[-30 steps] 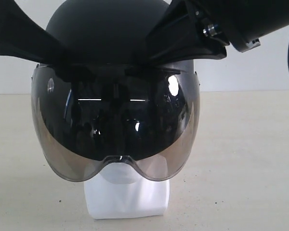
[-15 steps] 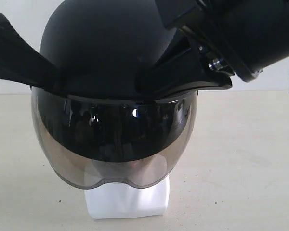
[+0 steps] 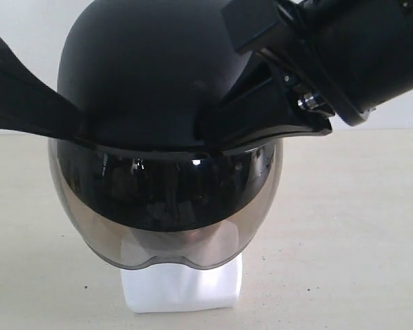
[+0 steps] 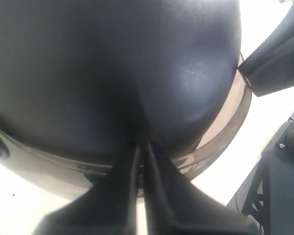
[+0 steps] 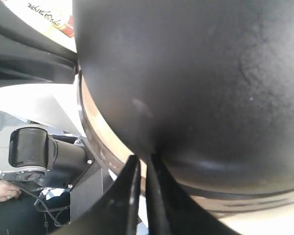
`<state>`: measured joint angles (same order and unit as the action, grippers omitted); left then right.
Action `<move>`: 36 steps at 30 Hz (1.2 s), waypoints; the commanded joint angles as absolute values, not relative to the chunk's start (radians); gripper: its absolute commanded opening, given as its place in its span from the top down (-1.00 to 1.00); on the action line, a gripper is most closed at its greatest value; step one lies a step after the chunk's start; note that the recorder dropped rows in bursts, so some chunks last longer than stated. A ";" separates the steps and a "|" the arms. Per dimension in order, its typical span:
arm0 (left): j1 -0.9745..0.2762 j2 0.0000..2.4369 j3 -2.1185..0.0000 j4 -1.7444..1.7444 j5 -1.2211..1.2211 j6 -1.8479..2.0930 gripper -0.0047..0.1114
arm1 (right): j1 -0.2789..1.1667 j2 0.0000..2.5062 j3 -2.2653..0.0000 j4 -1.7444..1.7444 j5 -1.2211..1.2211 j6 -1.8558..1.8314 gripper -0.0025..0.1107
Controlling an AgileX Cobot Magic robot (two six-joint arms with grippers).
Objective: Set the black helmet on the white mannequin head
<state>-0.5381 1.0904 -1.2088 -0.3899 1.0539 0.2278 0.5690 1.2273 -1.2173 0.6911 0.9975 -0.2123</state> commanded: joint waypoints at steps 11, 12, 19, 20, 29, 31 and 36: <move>-0.540 1.079 -1.151 -0.385 1.083 0.226 0.84 | 0.567 1.244 -1.199 0.620 0.982 -0.215 0.84; -0.540 1.077 -1.151 -0.385 1.081 0.226 0.84 | 0.567 1.244 -1.199 0.620 0.984 -0.215 0.84; -0.540 1.061 -1.151 -0.387 1.055 0.225 0.84 | 0.567 1.244 -1.199 0.616 0.994 -0.215 0.84; -0.540 1.060 -1.151 -0.390 1.036 0.225 0.84 | 0.567 1.244 -1.199 0.616 0.991 -0.215 0.84; -0.540 1.055 -1.170 -0.428 0.915 0.229 0.84 | 0.567 1.244 -1.199 0.616 0.984 -0.215 0.84; -0.540 1.055 -1.170 -0.425 0.917 0.234 0.84 | 0.567 1.244 -1.199 0.616 0.980 -0.215 0.84; -0.540 1.056 -1.168 -0.423 0.957 0.255 0.84 | 0.567 1.244 -1.199 0.616 0.970 -0.215 0.84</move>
